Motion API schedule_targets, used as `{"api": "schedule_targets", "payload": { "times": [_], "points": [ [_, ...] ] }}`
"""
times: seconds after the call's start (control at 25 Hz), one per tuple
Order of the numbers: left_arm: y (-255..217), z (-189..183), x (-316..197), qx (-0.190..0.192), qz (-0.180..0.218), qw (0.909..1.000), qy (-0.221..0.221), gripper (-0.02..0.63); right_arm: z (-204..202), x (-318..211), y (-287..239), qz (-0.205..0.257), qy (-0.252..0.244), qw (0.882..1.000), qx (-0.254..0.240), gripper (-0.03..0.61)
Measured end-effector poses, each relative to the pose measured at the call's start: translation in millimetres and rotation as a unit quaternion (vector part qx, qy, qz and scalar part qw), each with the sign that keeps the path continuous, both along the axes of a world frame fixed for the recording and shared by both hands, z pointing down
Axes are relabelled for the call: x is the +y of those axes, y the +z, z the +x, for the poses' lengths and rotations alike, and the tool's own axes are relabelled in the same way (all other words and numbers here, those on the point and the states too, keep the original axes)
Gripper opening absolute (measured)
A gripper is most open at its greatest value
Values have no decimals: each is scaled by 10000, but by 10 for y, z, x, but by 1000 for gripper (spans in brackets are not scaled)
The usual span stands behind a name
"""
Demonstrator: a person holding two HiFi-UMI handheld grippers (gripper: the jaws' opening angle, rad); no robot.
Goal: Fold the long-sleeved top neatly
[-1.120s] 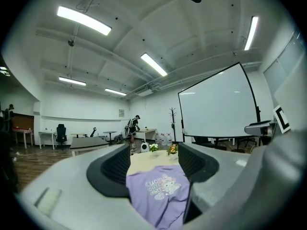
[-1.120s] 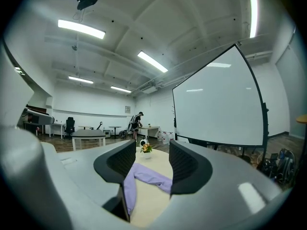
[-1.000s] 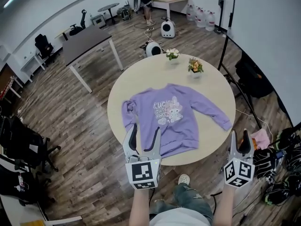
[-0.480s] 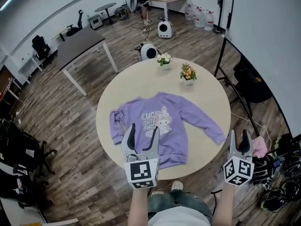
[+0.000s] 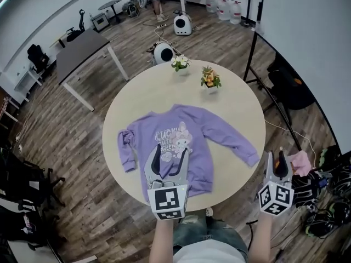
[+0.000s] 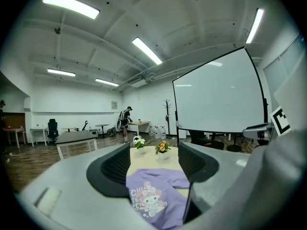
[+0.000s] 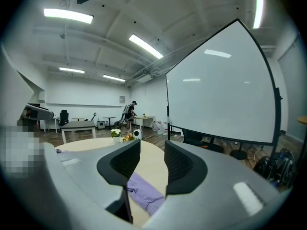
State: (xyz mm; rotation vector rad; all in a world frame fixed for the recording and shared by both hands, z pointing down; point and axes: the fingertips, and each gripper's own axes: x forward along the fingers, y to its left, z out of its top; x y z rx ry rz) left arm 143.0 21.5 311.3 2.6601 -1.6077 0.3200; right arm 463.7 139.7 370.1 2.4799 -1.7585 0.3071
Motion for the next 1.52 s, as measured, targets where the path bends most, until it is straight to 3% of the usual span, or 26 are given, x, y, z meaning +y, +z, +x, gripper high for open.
{"api": "schedule_targets", "payload": {
  "times": [0.8, 1.52],
  "points": [
    [737, 704, -576, -295, -829, 9927, 825, 410, 213, -159, 1008, -1180, 371, 9920, -265, 115],
    [1295, 912, -783, -540, -1428, 9823, 1089, 410, 213, -116, 1946, -2089, 519, 9732, -803, 129]
  ]
}}
